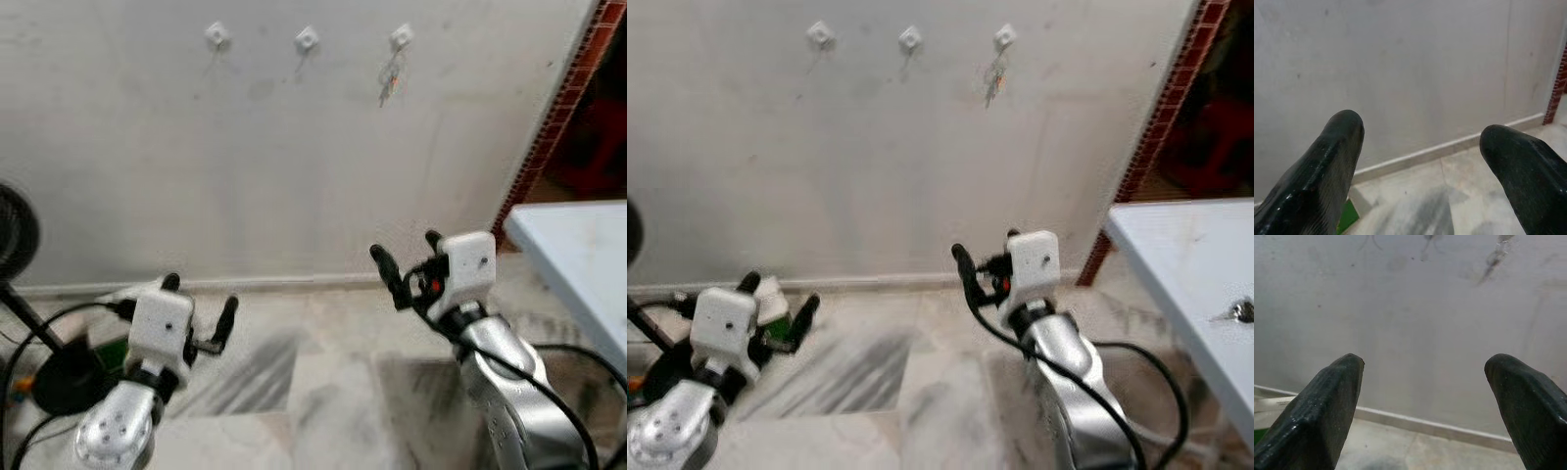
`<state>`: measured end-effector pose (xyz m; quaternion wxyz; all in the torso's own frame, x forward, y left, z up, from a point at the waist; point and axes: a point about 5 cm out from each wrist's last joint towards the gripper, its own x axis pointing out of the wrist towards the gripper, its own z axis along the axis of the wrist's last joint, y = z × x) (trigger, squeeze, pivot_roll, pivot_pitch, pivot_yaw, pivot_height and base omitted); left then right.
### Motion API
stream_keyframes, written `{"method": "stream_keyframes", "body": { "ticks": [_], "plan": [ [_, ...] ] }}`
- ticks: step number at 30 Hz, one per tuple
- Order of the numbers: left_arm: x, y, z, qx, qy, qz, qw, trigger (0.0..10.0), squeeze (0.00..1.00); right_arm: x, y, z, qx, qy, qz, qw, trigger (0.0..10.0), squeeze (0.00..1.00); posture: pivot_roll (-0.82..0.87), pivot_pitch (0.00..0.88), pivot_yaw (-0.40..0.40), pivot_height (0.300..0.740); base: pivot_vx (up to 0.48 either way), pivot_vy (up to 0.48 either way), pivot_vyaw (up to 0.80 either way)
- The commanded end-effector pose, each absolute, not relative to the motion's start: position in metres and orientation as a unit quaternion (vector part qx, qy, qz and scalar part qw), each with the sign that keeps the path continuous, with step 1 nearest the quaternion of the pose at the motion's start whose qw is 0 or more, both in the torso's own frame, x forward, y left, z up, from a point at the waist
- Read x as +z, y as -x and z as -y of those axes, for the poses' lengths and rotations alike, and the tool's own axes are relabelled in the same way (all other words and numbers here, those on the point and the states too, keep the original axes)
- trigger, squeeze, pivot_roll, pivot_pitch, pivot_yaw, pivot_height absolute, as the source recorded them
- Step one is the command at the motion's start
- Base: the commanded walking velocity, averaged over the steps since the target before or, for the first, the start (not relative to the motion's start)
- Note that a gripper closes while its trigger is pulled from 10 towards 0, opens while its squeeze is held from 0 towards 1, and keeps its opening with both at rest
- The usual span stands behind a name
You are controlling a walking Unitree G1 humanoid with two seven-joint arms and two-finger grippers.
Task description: Hang keys on a hook
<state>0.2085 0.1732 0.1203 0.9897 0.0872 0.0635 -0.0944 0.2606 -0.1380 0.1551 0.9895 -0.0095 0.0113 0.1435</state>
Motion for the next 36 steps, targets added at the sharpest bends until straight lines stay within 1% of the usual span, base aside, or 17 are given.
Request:
{"method": "stream_keyframes", "body": {
  "ticks": [1, 6, 8, 12, 14, 15, 19, 21, 26, 30, 36],
  "plan": [
    [0.120, -0.215, -0.180, -0.083, -0.099, -0.059, 0.990, 10.0, 0.00, 0.161, -0.261, 0.135, 0.145, 0.006, -0.003, 0.989, 10.0, 0.00, 0.05, 0.000, -0.014, 0.740, 0.000, 0.000, 0.00],
    [0.118, -0.223, -0.180, -0.084, -0.100, -0.057, 0.990, 10.0, 0.00, 0.162, -0.262, 0.138, 0.141, 0.006, -0.004, 0.990, 10.0, 0.00, 0.04, 0.000, -0.016, 0.740, 0.000, 0.000, 0.00],
    [0.119, -0.234, -0.185, -0.069, -0.083, -0.047, 0.993, 10.0, 0.00, 0.158, -0.263, 0.138, 0.132, 0.003, -0.012, 0.991, 10.0, 0.00, 0.03, 0.000, -0.013, 0.740, 0.000, 0.000, -0.80],
    [0.122, -0.241, -0.183, -0.077, -0.067, -0.037, 0.994, 10.0, 0.00, 0.158, -0.262, 0.139, 0.114, 0.005, -0.008, 0.993, 10.0, 0.00, 0.03, 0.000, -0.014, 0.740, 0.000, 0.000, -0.80],
    [0.122, -0.241, -0.182, -0.074, -0.061, -0.032, 0.995, 10.0, 0.00, 0.155, -0.261, 0.154, 0.058, 0.021, -0.004, 0.998, 10.0, 0.00, 0.02, 0.000, -0.012, 0.740, 0.000, 0.000, -0.80],
    [0.123, -0.240, -0.183, -0.069, -0.062, -0.030, 0.995, 10.0, 0.00, 0.154, -0.260, 0.159, 0.044, 0.019, -0.007, 0.999, 10.0, 0.00, 0.02, 0.000, -0.009, 0.740, 0.000, 0.000, -0.80],
    [0.124, -0.237, -0.187, -0.034, -0.056, -0.021, 0.998, 10.0, 0.00, 0.150, -0.256, 0.175, 0.017, 0.023, -0.015, 0.999, 10.0, 0.00, 0.01, 0.000, -0.004, 0.740, 0.000, 0.000, -0.80],
    [0.123, -0.236, -0.187, -0.031, -0.046, -0.025, 0.998, 10.0, 0.00, 0.149, -0.255, 0.181, 0.001, 0.023, -0.019, 1.000, 10.0, 0.00, 0.01, 0.000, -0.002, 0.740, 0.000, 0.000, 0.00],
    [0.122, -0.237, -0.183, -0.035, -0.043, -0.025, 0.998, 10.0, 0.00, 0.148, -0.255, 0.181, -0.004, 0.023, -0.019, 1.000, 10.0, 0.00, 0.01, 0.000, -0.003, 0.740, 0.000, 0.000, 0.00],
    [0.122, -0.239, -0.181, -0.040, -0.043, -0.024, 0.998, 10.0, 0.00, 0.148, -0.256, 0.176, 0.002, 0.023, -0.019, 1.000, 10.0, 0.00, 0.01, 0.000, -0.008, 0.740, 0.000, 0.000, -0.80],
    [0.124, -0.240, -0.176, -0.062, -0.019, -0.022, 0.998, 10.0, 0.00, 0.150, -0.263, 0.173, 0.010, 0.026, -0.012, 1.000, 10.0, 0.00, 0.02, 0.000, -0.009, 0.740, 0.000, 0.000, -0.80]
  ]
}}
